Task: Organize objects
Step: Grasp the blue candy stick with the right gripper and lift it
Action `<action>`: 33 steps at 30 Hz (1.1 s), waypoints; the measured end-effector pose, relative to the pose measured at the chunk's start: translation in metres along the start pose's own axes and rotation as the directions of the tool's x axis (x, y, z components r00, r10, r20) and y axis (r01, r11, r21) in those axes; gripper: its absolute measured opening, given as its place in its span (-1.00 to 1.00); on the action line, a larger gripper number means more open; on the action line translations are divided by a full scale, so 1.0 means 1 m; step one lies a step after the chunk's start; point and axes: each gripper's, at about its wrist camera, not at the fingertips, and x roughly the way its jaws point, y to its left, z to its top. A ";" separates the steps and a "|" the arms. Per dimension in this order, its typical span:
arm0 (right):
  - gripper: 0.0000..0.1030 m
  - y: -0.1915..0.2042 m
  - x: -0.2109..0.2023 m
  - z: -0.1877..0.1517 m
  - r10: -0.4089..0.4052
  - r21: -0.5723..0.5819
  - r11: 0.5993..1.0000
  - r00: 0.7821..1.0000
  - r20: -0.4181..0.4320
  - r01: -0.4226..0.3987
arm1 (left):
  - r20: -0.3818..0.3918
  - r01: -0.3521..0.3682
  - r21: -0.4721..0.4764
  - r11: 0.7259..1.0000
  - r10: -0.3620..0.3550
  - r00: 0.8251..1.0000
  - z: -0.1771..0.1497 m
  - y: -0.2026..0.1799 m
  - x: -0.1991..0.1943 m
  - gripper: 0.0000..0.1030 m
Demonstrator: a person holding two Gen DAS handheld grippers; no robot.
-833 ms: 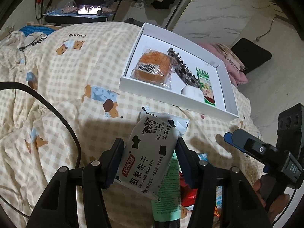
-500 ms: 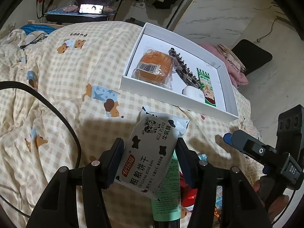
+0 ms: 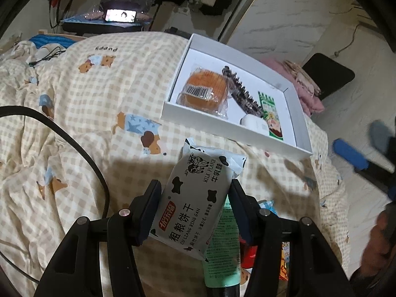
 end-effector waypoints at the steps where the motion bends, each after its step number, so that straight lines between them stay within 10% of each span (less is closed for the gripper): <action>1: 0.63 0.006 -0.006 0.004 0.004 -0.033 0.999 1.000 -0.015 -0.004 | 0.002 0.010 0.002 1.000 -0.010 1.000 0.000 0.000 -0.001 0.16; 9: 0.60 0.017 -0.021 -0.037 -0.191 -0.274 0.952 0.965 -0.180 0.138 | 0.004 -0.014 0.016 1.000 0.014 1.000 -0.001 -0.003 -0.001 0.16; 14: -0.20 0.004 0.003 -0.072 -0.237 -0.253 0.954 0.920 -0.313 0.159 | -0.013 -0.036 0.020 0.999 0.036 0.999 -0.002 -0.004 0.002 0.16; 29: -0.54 -0.014 0.060 -0.088 -0.334 -0.293 0.927 0.870 -0.364 0.233 | -0.016 0.006 0.051 0.999 -0.005 1.000 -0.002 -0.010 0.002 0.16; 33: -0.91 -0.017 0.059 -0.087 -0.327 -0.282 0.932 0.867 -0.377 0.228 | -0.014 0.009 0.049 0.999 -0.009 1.000 -0.002 -0.010 0.003 0.16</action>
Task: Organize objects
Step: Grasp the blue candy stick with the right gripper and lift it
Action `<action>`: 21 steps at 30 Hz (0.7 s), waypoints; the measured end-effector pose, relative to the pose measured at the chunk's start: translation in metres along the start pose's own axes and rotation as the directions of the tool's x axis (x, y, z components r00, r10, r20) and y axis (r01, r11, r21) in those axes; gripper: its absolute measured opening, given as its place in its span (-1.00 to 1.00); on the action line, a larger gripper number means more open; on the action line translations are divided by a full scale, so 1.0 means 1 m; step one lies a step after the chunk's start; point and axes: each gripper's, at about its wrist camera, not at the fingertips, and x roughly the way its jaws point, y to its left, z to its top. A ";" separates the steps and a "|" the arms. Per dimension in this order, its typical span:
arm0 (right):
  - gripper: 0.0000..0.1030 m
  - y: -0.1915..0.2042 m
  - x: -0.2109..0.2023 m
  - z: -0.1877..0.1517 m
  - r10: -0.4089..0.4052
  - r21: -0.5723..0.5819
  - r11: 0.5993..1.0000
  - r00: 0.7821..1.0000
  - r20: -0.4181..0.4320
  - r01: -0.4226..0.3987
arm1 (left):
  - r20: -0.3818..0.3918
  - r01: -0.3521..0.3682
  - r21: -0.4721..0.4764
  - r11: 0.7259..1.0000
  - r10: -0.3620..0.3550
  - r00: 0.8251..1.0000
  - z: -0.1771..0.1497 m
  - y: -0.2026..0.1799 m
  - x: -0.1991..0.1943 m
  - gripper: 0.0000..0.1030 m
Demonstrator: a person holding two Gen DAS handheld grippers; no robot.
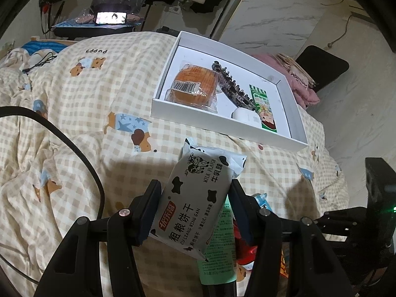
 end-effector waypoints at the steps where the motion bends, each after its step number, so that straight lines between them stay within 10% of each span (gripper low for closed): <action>1: -0.91 0.001 -0.002 0.000 -0.003 -0.004 1.000 1.000 0.009 0.003 | 0.002 0.003 -0.001 1.000 -0.003 1.000 0.000 0.000 0.000 0.16; 11: -0.91 -0.026 -0.046 0.023 0.061 0.079 0.994 0.988 0.139 -0.073 | -0.044 0.005 0.015 1.000 -0.005 0.999 -0.001 -0.003 0.009 0.16; 21: -0.91 -0.081 -0.024 0.024 -0.064 0.172 0.984 0.997 0.049 0.054 | -0.070 0.021 0.031 0.999 -0.019 0.997 -0.002 -0.005 0.017 0.16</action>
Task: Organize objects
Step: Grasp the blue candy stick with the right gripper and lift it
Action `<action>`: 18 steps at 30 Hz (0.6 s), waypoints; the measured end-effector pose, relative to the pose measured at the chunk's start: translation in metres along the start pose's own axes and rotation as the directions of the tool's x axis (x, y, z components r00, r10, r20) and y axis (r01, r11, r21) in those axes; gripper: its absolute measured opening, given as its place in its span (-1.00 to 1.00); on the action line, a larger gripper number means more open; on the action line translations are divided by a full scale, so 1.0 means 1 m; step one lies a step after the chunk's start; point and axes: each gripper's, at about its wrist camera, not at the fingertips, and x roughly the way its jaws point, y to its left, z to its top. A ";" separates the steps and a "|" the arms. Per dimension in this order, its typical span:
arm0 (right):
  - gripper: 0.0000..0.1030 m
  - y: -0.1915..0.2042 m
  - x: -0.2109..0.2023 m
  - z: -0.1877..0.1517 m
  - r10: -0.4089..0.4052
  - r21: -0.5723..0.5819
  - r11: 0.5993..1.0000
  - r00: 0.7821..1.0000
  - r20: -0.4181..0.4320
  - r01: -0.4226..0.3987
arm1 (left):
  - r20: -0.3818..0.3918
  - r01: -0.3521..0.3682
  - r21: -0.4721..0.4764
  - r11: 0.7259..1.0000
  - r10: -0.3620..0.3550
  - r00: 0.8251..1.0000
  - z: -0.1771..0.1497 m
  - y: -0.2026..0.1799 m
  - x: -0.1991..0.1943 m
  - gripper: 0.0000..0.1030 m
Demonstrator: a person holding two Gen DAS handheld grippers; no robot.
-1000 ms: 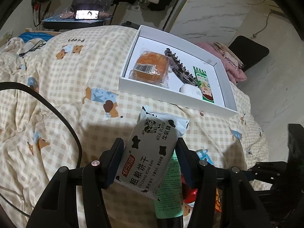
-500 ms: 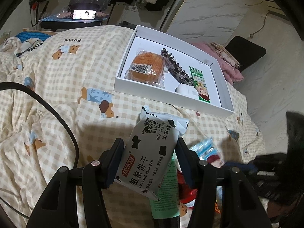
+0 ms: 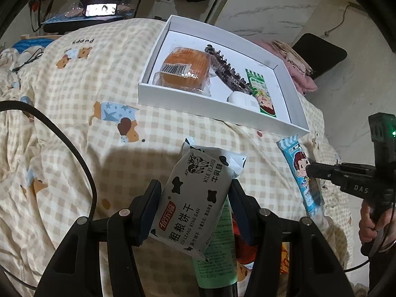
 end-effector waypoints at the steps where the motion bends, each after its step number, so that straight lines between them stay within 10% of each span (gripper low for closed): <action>1: -0.89 -0.001 0.000 -0.001 -0.009 -0.003 1.000 1.000 0.001 0.009 | -0.002 0.001 0.001 1.000 -0.001 1.000 0.000 0.000 0.000 0.16; 18: -0.86 0.055 -0.003 0.007 -0.151 -0.141 0.976 0.982 0.115 0.167 | -0.012 -0.002 0.009 1.000 0.002 1.000 -0.003 -0.001 0.002 0.16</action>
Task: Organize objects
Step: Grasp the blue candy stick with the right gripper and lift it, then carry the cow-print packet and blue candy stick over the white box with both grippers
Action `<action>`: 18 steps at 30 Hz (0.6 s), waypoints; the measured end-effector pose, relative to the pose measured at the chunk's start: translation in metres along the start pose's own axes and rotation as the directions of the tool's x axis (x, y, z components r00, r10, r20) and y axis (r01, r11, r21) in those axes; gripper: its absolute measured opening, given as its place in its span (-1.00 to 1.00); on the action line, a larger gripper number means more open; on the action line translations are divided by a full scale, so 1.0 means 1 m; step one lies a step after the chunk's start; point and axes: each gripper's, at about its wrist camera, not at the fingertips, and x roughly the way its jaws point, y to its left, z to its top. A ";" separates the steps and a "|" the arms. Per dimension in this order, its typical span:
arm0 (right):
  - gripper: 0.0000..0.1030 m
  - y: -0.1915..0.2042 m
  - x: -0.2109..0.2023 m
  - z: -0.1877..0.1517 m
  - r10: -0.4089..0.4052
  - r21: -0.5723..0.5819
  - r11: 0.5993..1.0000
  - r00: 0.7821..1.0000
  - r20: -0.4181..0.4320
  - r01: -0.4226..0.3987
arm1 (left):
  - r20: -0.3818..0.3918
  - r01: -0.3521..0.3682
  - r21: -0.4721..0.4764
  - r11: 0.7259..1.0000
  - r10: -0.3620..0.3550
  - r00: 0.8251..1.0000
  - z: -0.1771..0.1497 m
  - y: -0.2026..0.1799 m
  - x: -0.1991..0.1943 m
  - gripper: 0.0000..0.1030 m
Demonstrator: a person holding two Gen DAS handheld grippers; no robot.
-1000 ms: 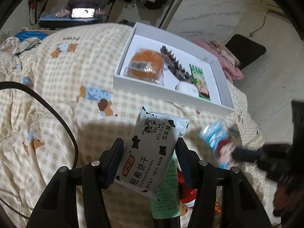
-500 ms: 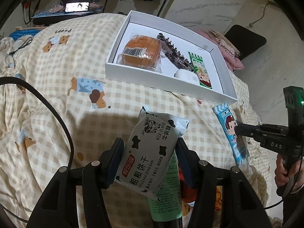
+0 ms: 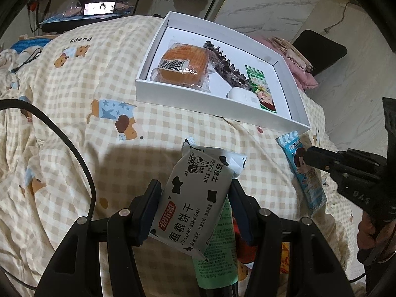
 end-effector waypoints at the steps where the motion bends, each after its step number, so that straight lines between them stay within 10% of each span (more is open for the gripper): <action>1: -0.86 0.003 0.001 0.001 -0.012 -0.011 1.000 1.000 0.003 0.012 | 0.000 0.001 0.000 1.000 -0.001 1.000 0.000 0.000 0.000 0.16; 15: -0.86 -0.003 0.004 -0.005 -0.072 -0.018 0.997 0.997 0.026 0.073 | -0.007 0.001 0.004 1.000 -0.001 1.000 0.001 -0.001 0.002 0.16; 18: 0.25 -0.003 0.005 -0.005 -0.074 -0.017 0.997 0.997 0.032 0.075 | -0.007 0.000 0.001 1.000 0.000 1.000 0.001 0.000 0.002 0.16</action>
